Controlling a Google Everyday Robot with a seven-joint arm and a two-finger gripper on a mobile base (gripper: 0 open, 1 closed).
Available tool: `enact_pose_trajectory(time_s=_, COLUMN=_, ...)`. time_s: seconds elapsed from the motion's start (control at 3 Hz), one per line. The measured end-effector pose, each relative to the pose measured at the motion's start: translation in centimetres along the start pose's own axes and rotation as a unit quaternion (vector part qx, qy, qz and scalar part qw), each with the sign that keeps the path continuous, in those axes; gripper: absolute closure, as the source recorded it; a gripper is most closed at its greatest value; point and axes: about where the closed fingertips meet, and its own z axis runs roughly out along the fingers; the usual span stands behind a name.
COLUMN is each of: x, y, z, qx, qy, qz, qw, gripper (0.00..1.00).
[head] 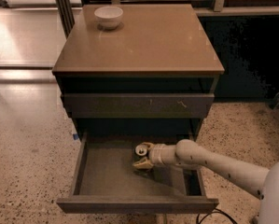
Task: Pick green can from middle drawer and place on counter
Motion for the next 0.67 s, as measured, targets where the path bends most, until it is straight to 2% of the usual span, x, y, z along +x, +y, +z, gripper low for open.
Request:
enact_pose_trajectory(time_s=0.33, x=0.0, y=0.0, z=0.0, qx=0.0, qy=0.0, qz=0.0, qw=1.0, gripper=0.72)
enact_pose_trajectory(time_s=0.67, x=0.0, y=0.01, z=0.01, qx=0.0, qy=0.0, qz=0.0, qw=1.0, gripper=1.0)
